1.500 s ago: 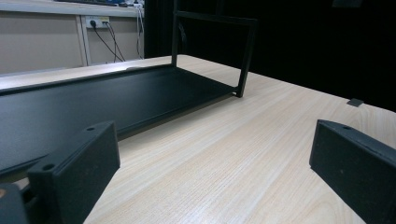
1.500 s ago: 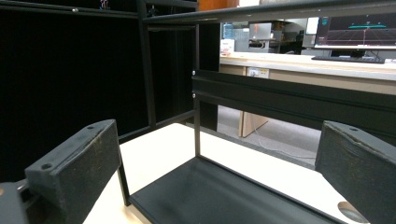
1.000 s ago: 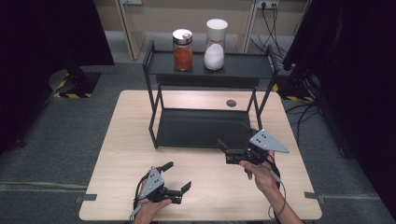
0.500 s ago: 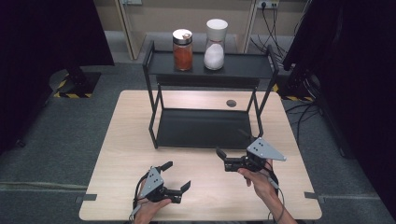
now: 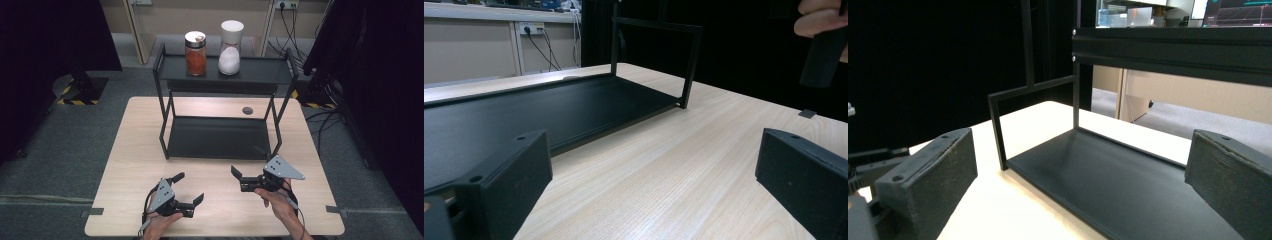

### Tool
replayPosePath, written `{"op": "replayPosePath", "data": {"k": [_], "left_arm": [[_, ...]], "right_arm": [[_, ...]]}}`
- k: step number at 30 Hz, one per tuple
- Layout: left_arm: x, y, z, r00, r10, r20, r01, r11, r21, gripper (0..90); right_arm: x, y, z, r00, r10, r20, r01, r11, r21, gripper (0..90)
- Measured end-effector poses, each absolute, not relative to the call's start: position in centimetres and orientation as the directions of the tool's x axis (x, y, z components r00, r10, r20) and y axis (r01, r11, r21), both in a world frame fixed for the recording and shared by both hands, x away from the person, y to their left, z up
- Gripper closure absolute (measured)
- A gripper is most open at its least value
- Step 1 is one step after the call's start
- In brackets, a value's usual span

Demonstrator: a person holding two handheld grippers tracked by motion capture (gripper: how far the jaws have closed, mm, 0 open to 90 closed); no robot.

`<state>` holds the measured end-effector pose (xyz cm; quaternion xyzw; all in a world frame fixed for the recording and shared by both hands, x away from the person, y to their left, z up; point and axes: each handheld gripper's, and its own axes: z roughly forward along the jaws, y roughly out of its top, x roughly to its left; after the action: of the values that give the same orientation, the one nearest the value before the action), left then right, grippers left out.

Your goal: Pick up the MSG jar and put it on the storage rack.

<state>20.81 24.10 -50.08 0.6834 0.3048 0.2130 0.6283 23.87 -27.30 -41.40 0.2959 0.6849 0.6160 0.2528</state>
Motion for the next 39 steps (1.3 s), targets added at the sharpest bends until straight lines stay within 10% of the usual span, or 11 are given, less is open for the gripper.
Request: {"op": "replayPosePath", "data": {"k": [39], "left_arm": [[21.0,24.1,-50.4,0.724,0.682,-0.101,0.142,-0.004,0.990,1.0]], "right_arm": [[23.3,-28.3,-46.7,-0.717,0.696,0.036,0.116,0.068,0.991,0.5]]}}
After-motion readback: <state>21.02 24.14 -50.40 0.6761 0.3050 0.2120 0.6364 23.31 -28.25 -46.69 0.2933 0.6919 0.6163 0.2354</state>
